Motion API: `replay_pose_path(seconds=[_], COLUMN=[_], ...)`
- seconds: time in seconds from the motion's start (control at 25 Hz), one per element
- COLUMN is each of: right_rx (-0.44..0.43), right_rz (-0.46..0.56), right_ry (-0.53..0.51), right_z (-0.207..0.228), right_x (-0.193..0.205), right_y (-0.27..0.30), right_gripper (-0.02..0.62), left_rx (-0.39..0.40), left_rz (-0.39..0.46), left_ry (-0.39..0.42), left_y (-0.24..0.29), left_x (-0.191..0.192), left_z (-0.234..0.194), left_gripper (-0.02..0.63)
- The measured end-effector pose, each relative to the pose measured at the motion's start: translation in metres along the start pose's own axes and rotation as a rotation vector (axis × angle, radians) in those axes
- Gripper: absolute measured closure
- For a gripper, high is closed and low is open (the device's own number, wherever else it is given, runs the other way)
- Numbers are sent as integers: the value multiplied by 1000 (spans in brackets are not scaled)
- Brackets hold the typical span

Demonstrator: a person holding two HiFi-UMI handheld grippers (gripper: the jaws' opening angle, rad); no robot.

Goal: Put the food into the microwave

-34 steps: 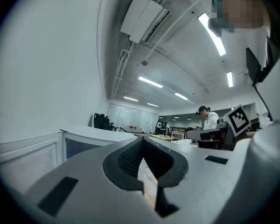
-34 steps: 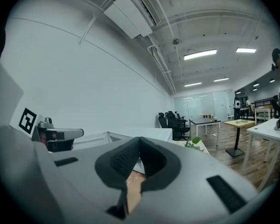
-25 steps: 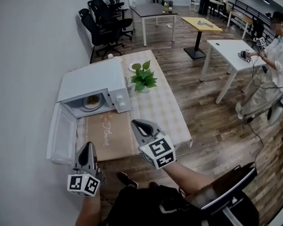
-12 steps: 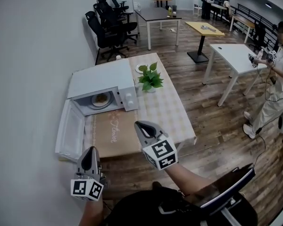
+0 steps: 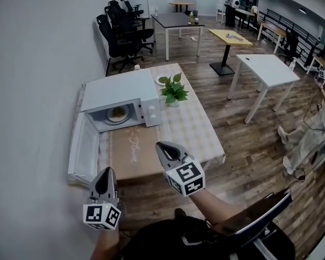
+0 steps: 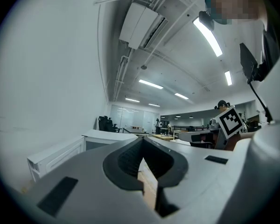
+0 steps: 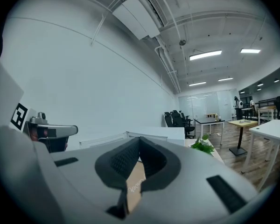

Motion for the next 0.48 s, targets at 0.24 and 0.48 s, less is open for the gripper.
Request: replay_pose_path(seconds=[0.24, 0.48], right_rx=[4, 23], right_rz=[-4, -7], right_ry=[-6, -10], right_z=[-8, -7], right_x=[-1, -1], right_y=[1, 4], right_gripper=[588, 588], left_rx=[17, 11], left_rz=[7, 2], left_ry=[-9, -48], left_y=[0, 1], left_x=[2, 4], left_z=[-6, -13], left_gripper=[597, 597])
Point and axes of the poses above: the fingertips, and each gripper's own axes: y forward along the fingers, z to its right, x out of its underside, the point moved 7 cm from there along -y, backward along the fingers, and after that the axes turned 7 degrees about y, right-handed, at the moved point
